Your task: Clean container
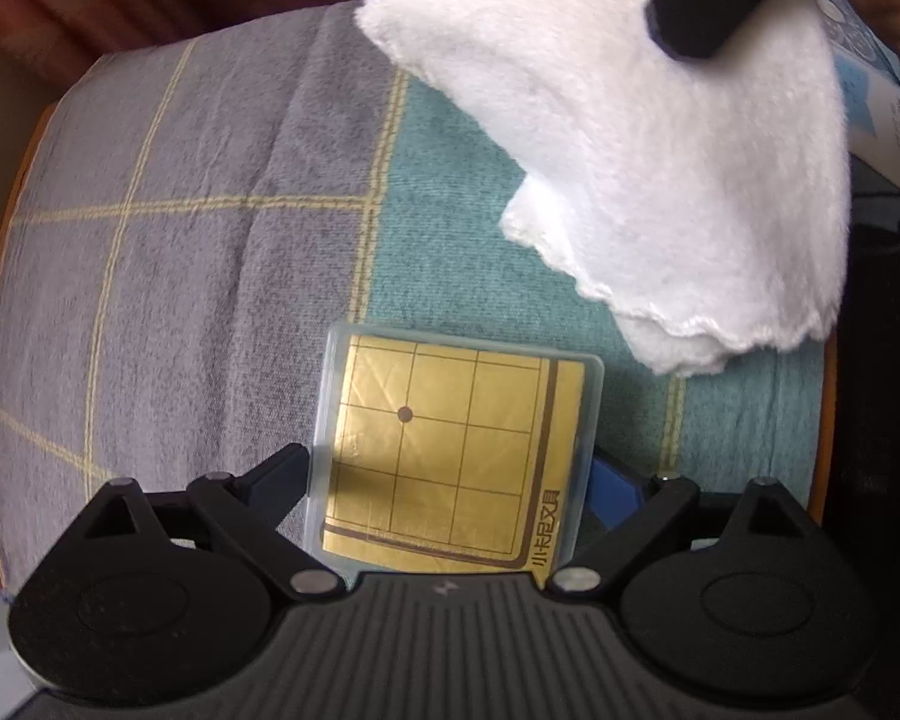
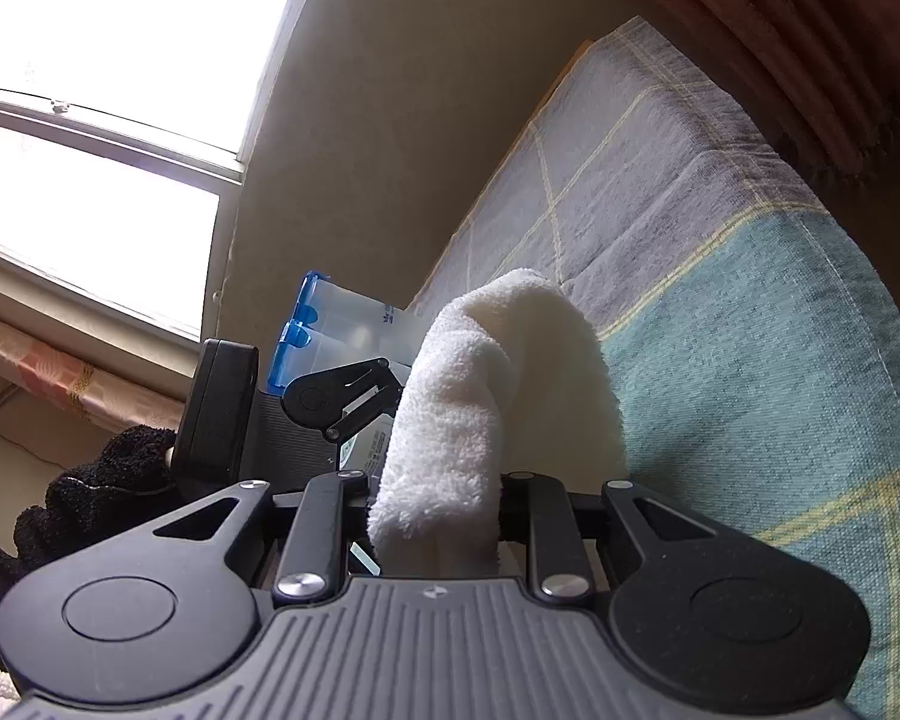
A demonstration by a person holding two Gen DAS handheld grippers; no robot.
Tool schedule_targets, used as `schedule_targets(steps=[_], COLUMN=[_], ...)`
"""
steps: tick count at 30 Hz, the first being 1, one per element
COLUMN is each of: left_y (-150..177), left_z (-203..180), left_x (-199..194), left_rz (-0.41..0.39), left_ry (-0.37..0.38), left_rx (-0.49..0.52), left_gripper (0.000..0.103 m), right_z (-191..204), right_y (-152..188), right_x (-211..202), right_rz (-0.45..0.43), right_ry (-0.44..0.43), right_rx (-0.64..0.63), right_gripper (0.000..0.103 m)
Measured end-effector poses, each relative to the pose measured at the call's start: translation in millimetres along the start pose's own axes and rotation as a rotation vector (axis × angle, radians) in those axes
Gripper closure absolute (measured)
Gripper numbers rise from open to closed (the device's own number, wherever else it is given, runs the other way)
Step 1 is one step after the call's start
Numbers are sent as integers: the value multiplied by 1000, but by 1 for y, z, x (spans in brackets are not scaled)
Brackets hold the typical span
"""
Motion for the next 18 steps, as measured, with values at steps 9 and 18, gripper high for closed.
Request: schedule_targets(steps=[9,18], left_y=[12,30], left_z=[36,59], left_x=[11,24], left_rz=[106,104], left_ry=[185,395], left_rx=[-640,-1008], left_gripper=[8,7], right_z=[3,0], right_y=[3,6], right_x=[-5,-12], right_rz=[-12,-27], right_ry=[3,-2], right_rx=[-11,-9], right_gripper=[76,76])
Point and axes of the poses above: each gripper's, at about its wrist camera, not at the fingertips, and x roughly the way its jaws point, z to its left, y to its underside, the point moved 7 cm from there along x, roughly the way its jaws point, and after that the axes turned 12 degrees about z, right-handed, at the moved point
